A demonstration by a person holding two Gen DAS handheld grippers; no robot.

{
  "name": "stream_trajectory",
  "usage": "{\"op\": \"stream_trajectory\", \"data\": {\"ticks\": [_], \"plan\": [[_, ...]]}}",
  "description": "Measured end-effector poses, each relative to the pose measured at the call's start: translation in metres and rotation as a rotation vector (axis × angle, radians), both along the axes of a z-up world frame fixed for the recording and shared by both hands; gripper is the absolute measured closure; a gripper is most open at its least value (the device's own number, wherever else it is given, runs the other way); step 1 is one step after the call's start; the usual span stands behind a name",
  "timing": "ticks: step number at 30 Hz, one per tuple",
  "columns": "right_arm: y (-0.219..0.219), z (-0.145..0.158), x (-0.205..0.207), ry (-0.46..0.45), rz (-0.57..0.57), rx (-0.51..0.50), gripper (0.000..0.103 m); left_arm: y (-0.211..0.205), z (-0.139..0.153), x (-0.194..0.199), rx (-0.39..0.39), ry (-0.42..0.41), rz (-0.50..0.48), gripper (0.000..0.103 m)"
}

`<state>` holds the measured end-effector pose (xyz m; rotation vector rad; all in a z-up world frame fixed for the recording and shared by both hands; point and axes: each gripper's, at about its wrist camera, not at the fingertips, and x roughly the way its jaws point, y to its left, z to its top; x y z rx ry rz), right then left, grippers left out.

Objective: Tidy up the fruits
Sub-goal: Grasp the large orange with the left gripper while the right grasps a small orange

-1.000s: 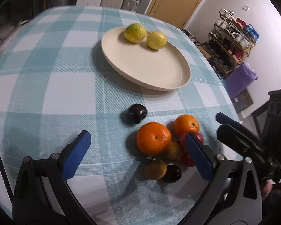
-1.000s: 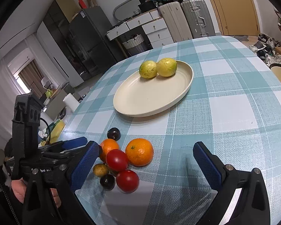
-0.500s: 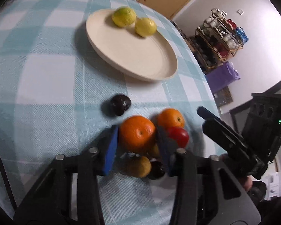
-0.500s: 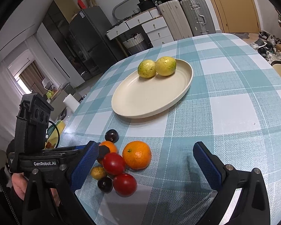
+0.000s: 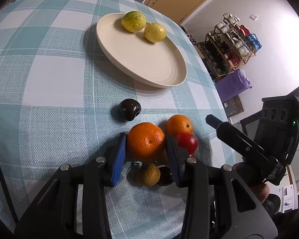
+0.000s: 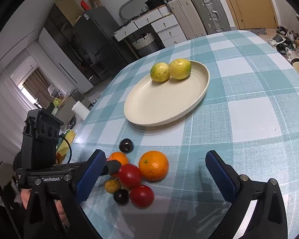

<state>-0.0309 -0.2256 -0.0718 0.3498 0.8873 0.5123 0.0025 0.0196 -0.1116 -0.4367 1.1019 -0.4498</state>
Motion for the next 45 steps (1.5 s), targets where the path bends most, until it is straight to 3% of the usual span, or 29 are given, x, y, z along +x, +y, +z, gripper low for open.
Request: {"op": "stream_trajectory", "data": {"ticks": [6, 28, 35, 45], "plan": [[0.005, -0.003, 0.004, 0.053, 0.001, 0.034, 0.003, 0.008, 0.003, -0.002, -0.018, -0.010, 0.003, 0.067], [0.022, -0.026, 0.021, 0.234, -0.032, 0.021, 0.064, 0.024, 0.003, -0.005, -0.073, -0.015, 0.007, 0.067], [0.020, -0.027, 0.019, 0.232, -0.051, 0.043, 0.065, 0.025, 0.002, -0.007, -0.073, -0.014, 0.009, 0.067], [0.009, -0.012, 0.018, 0.153, -0.069, 0.084, 0.065, 0.023, 0.010, -0.004, -0.059, -0.031, 0.012, 0.067]]}}
